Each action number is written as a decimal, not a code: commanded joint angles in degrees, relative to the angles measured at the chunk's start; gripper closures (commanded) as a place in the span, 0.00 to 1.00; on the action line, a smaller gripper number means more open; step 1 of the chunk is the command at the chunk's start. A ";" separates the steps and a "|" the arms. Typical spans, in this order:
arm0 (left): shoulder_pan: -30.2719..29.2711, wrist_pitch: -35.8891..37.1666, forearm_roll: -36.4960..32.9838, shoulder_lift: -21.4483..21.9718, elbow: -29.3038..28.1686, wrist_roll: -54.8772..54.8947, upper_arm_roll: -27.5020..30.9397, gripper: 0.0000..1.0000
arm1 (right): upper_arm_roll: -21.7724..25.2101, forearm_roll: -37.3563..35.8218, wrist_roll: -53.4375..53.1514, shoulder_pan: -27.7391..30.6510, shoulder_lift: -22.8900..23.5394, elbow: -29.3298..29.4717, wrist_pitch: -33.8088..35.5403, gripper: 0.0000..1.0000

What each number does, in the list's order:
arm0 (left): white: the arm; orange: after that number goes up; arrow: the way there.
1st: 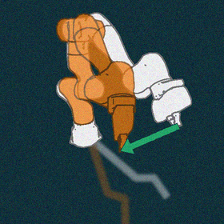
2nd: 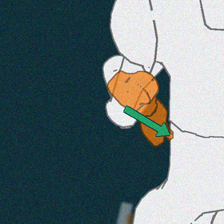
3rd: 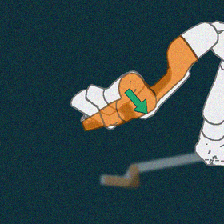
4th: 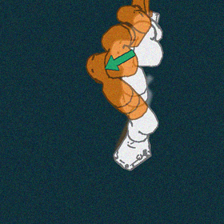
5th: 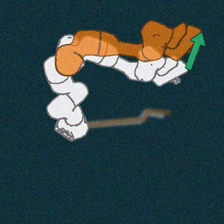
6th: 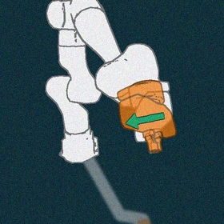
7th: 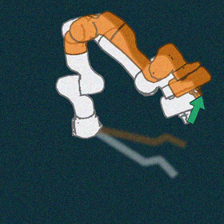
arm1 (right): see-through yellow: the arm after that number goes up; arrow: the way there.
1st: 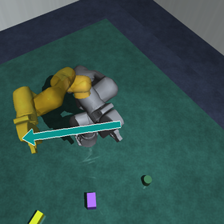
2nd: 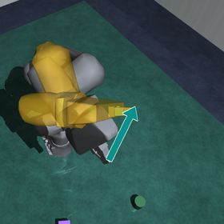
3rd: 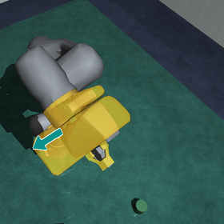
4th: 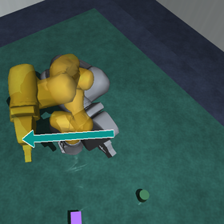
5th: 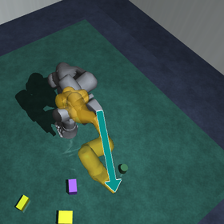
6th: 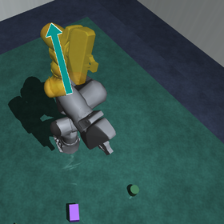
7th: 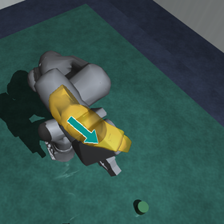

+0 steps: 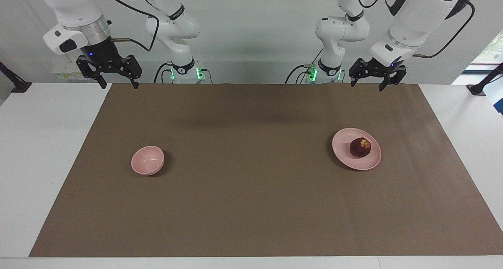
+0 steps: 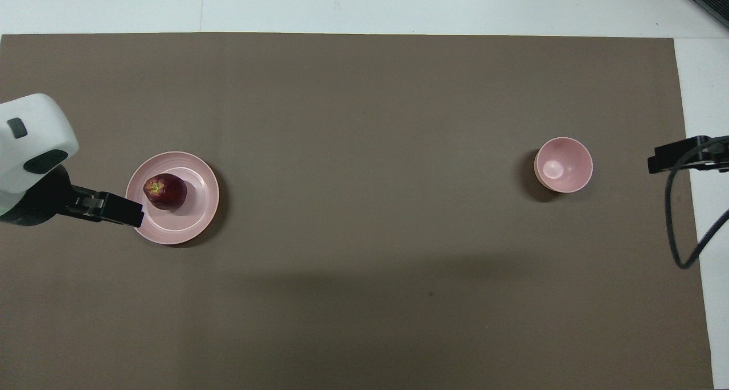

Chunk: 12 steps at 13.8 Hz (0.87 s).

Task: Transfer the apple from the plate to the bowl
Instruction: 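Reach the left gripper over the plate toward the red apple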

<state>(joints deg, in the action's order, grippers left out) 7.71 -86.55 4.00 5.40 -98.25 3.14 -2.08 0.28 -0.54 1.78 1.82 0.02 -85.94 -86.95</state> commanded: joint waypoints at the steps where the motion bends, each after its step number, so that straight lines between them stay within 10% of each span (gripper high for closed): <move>1: -0.77 -3.17 0.13 1.37 -3.51 0.73 -0.29 0.00 | -0.19 -0.26 -0.64 0.20 -0.28 -0.37 0.38 0.00; 12: -2.97 -17.49 0.04 0.85 -14.59 5.04 -0.20 0.00 | -0.28 -0.26 -0.64 0.20 -0.28 -0.37 0.46 0.00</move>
<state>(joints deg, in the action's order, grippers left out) 5.61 -100.25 4.00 5.29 -109.08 6.84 -1.96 0.28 -0.54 1.78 1.82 0.02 -85.93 -86.95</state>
